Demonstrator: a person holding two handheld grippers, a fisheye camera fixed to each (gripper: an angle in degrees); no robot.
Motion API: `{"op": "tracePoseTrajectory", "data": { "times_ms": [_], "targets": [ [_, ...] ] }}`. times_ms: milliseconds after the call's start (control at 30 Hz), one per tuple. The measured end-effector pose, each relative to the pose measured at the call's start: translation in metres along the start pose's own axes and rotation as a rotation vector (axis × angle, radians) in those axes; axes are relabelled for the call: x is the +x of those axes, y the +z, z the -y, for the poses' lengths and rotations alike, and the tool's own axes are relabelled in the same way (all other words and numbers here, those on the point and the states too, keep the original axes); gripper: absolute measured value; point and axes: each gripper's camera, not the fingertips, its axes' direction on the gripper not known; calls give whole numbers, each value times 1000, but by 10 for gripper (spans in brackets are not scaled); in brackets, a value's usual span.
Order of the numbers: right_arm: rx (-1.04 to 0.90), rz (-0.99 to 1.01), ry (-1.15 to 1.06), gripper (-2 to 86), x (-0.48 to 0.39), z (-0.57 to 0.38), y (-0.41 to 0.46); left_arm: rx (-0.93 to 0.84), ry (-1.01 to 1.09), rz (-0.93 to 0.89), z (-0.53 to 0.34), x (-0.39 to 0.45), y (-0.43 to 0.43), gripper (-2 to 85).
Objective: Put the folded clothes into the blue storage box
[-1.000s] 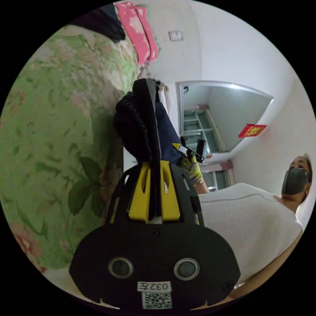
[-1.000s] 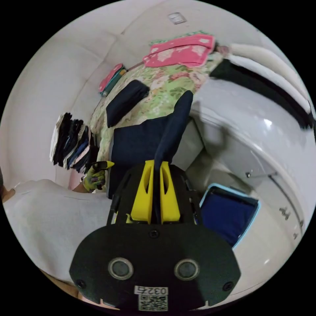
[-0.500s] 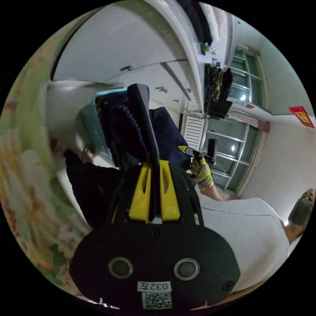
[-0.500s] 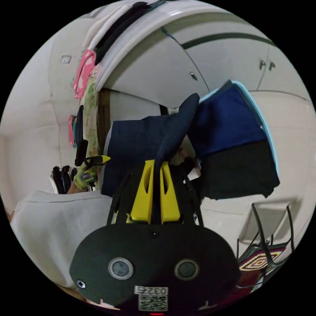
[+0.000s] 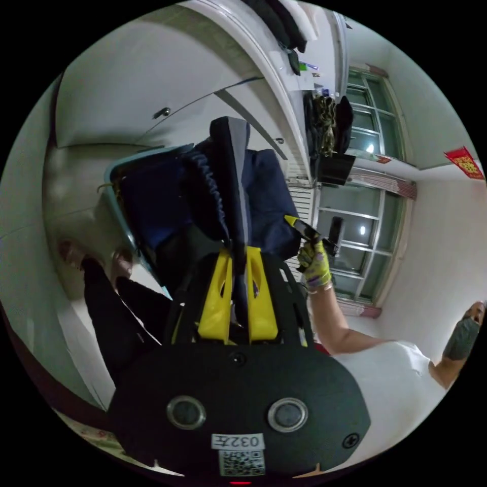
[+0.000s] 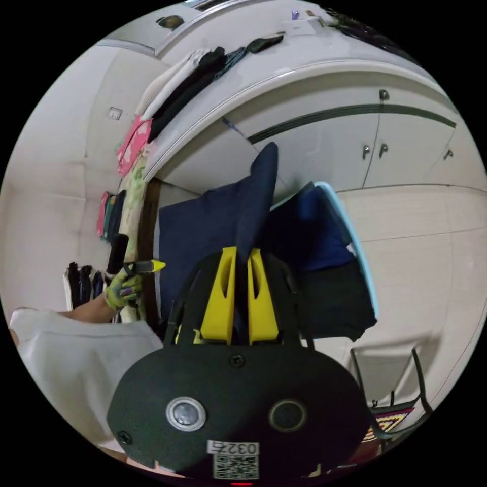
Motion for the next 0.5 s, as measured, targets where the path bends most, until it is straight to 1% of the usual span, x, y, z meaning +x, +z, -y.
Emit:
{"op": "tracePoseTrajectory", "data": {
  "times_ms": [33, 67, 133, 167, 267, 367, 500],
  "targets": [
    [11, -45, 51, 71, 16, 12, 3, -3, -15, 58, 11, -11, 9, 20],
    [-24, -93, 150, 96, 38, 23, 10, -72, -67, 127, 24, -30, 24, 24],
    [-70, -107, 268, 97, 69, 30, 21, -199, -155, 228, 34, -64, 45, 14],
    [-65, -85, 315, 89, 82, 29, 25, -252, -208, 226, 31, -86, 52, 4],
    [12, 2, 379, 74, 101, 14, 33, -253, -238, 105, 9, -115, 48, -11],
    [-19, 46, 417, 58, 112, -8, 55, -306, -200, 139, -12, -126, 39, -11],
    [-81, 121, 494, 50, 124, -28, 85, -329, -159, 159, -26, -134, 23, -9]
  ]
}}
